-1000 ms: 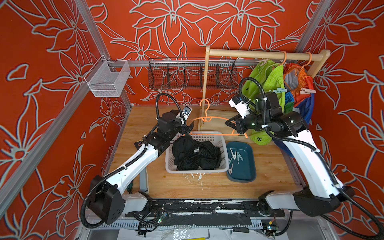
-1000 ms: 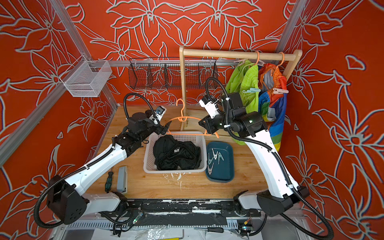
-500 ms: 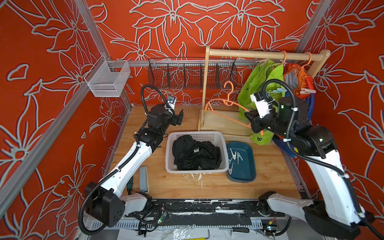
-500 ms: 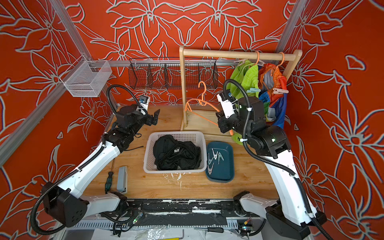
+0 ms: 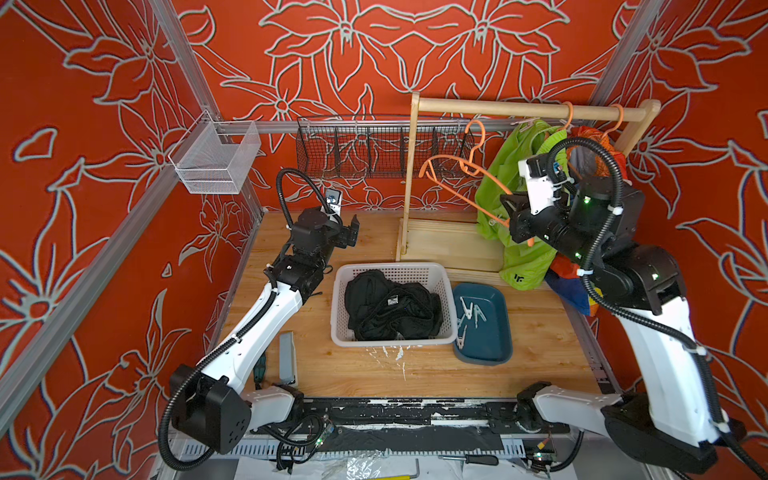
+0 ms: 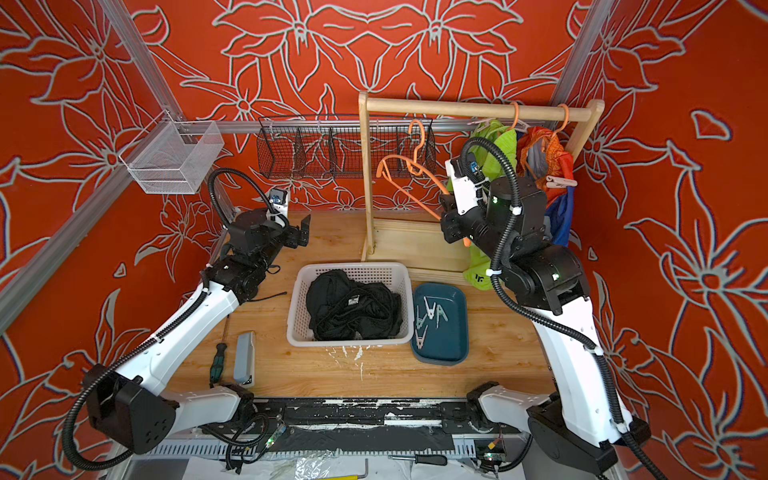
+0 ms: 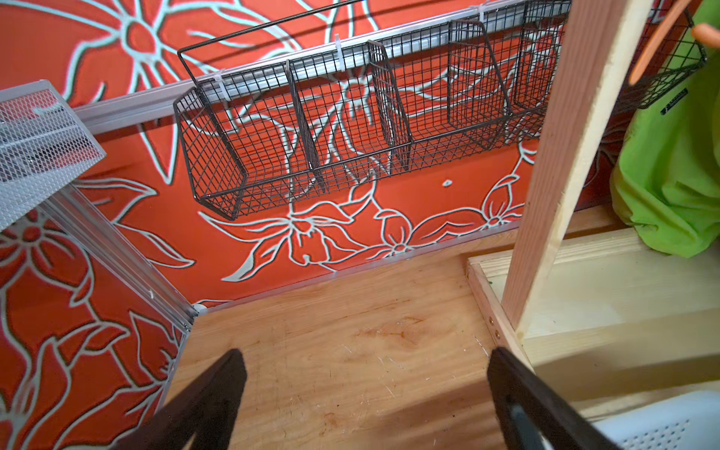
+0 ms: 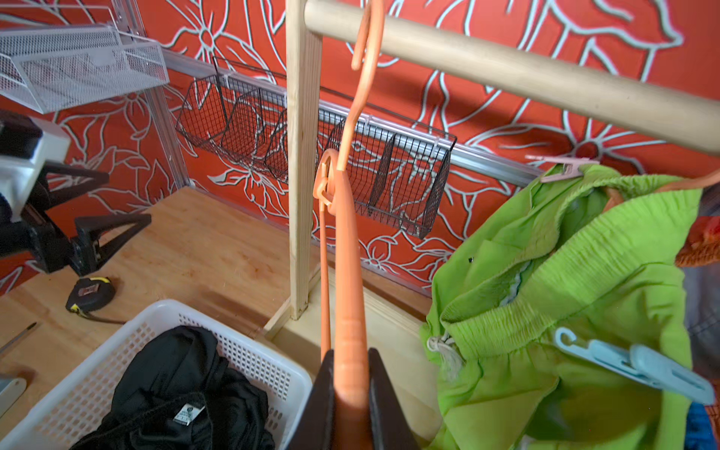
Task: Remove the clothespins securing shorts to the hanger
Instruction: Place the hanger on the clothesline.
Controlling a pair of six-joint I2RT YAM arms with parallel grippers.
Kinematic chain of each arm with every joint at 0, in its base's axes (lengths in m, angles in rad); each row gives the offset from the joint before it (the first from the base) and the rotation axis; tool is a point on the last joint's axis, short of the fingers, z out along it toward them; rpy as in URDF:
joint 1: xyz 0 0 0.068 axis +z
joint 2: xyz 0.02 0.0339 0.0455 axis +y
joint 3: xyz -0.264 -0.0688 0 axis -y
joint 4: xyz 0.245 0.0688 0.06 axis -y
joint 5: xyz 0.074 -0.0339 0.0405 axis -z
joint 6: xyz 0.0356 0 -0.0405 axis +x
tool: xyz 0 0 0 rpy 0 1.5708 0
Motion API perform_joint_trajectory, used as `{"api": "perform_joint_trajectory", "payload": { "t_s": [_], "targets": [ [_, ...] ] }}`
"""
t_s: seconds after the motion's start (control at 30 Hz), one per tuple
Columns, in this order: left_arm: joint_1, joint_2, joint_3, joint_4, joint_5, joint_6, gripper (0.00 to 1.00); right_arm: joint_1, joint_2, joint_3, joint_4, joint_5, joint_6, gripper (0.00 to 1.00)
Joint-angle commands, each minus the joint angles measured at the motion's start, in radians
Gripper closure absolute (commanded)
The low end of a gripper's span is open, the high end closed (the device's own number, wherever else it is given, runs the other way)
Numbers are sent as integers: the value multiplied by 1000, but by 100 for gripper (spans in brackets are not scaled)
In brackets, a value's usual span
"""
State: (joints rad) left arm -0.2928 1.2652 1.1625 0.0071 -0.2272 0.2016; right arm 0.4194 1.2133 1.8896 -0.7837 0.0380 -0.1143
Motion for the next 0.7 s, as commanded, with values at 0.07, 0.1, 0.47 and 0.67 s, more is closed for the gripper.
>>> {"api": "perform_joint_trajectory", "payload": {
  "t_s": [0.07, 0.1, 0.47, 0.67],
  "targets": [
    [15, 2, -1, 20, -3, -12, 3, -7, -10, -32, 204, 19, -27, 100],
    [16, 4, -1, 21, -3, -13, 3, -7, -11, -52, 239, 20, -27, 100],
    [18, 20, -1, 24, 0, -10, 3, -10, 25, -240, 602, -18, -58, 100],
    [18, 26, -1, 24, 5, -11, 3, -24, 98, -229, 664, -48, -56, 100]
  ]
}}
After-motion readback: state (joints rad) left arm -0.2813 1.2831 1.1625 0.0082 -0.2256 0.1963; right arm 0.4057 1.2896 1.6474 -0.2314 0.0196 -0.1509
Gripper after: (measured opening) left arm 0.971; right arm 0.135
